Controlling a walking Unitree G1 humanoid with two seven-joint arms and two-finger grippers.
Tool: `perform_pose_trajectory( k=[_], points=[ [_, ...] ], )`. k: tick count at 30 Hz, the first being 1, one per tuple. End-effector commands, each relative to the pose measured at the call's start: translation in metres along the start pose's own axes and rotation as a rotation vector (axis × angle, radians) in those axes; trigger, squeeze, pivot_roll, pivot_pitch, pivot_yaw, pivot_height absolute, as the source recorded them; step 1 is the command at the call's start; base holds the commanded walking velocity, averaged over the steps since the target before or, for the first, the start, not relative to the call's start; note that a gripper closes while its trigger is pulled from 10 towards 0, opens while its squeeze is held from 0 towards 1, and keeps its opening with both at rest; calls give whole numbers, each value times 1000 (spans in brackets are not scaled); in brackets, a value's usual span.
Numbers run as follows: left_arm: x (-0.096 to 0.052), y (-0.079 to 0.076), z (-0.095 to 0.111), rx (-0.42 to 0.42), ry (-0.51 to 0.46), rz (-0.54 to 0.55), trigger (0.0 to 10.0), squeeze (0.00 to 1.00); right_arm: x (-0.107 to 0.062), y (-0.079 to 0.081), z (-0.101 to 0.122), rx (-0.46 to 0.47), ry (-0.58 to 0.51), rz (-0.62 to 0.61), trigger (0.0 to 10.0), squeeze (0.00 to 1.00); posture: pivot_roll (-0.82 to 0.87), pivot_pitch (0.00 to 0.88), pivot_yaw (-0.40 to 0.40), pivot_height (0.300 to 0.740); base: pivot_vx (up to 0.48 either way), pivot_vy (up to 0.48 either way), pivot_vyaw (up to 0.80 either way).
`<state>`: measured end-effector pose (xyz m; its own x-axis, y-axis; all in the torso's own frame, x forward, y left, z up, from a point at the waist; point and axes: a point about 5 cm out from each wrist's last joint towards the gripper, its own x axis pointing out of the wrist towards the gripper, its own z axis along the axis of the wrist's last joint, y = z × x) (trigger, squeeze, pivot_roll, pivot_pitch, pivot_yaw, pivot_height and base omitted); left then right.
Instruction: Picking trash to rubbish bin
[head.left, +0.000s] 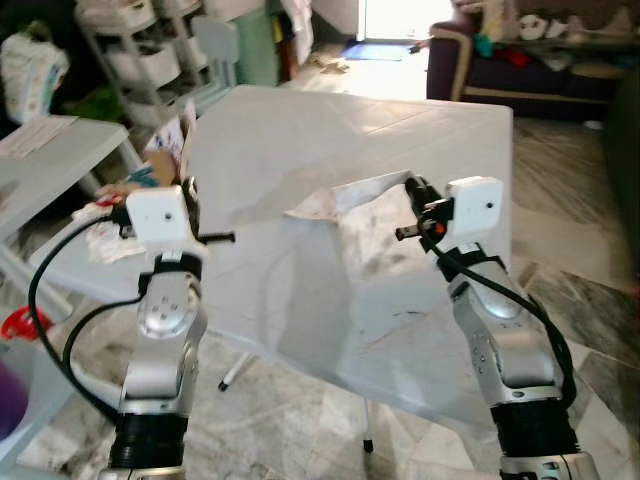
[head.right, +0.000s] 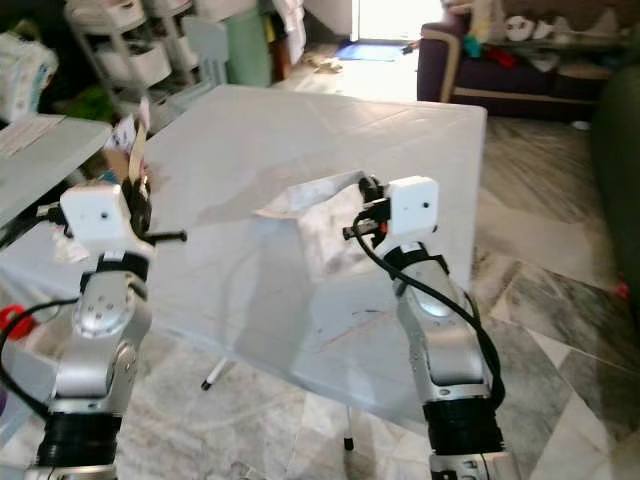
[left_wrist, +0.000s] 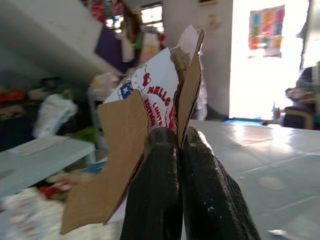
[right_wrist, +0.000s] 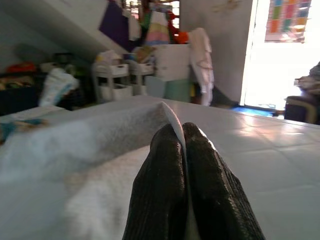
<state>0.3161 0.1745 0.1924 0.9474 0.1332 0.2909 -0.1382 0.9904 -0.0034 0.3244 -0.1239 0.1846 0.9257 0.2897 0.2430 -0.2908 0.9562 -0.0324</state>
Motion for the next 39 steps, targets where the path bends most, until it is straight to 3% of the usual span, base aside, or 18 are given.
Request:
perform_pose_trajectory(
  k=[1, 8, 16, 26, 39],
  points=[
    [3, 4, 1, -6, 15, 20, 10000, 0, 2, 3, 4, -2, -21, 16, 0, 0, -84, 0, 62, 740, 0, 0, 800],
    [4, 2, -1, -16, 39, 12, 10000, 0, 3, 4, 4, 2, -24, 15, 0, 0, -84, 0, 69, 740, 0, 0, 723],
    [0, -7, -9, -51, 88, -13, 10000, 0, 3, 4, 4, 13, -23, 14, 0, 0, -86, 0, 67, 740, 0, 0, 0],
    [0, -7, -10, -54, 103, -23, 10000, 0, 3, 4, 5, 18, -26, 10, 0, 0, -85, 0, 70, 740, 0, 0, 0],
    [0, -9, -11, -57, 117, -40, 10000, 0, 3, 4, 4, 20, -23, 6, 0, 0, -86, 0, 71, 740, 0, 266, 0]
  ],
)
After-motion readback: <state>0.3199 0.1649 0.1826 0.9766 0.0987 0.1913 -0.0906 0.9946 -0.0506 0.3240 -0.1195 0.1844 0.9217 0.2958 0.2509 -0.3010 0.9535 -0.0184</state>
